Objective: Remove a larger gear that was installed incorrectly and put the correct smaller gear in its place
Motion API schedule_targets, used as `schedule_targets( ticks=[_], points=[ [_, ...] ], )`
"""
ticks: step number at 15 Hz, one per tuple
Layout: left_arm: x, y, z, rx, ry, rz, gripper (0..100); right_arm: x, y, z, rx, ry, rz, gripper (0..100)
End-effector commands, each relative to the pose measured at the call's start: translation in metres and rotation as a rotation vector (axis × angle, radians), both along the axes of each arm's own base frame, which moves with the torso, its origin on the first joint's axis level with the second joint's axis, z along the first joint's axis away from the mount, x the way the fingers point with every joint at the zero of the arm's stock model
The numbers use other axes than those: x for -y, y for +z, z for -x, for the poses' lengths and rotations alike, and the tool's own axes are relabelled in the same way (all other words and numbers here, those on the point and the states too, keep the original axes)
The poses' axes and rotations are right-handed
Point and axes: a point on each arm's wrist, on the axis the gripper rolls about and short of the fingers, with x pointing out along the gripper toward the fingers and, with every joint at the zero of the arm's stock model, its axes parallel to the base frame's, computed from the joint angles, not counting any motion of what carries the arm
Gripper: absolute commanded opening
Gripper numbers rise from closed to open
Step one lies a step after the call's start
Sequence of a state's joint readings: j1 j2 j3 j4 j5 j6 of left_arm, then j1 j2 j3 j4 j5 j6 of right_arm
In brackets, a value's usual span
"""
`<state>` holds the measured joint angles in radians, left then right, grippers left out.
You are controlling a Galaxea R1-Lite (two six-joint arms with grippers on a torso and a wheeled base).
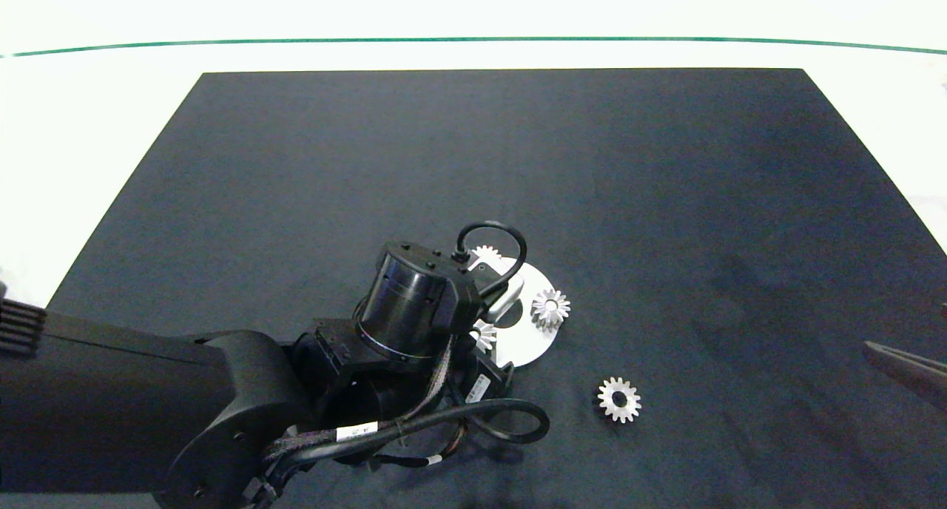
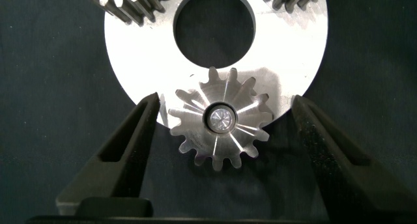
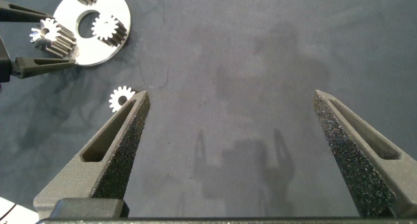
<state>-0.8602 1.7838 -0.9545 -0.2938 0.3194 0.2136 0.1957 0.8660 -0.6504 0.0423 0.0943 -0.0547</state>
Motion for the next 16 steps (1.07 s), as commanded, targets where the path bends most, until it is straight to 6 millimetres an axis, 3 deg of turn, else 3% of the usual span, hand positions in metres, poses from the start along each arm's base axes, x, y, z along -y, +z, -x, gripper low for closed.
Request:
schedule_targets(
  ticks=[1,16],
  points=[
    [0.0007,-0.0005,-0.0005,0.001,0.0,-0.001,74,0.0001,0.0001,0.0006,0.002,0.0,0.0,100],
    [0.0026,-0.0014,-0.0021,0.0,0.001,-0.004,44,0.0007,-0.0004,0.0037,0.009,-0.001,-0.001,100]
  ],
)
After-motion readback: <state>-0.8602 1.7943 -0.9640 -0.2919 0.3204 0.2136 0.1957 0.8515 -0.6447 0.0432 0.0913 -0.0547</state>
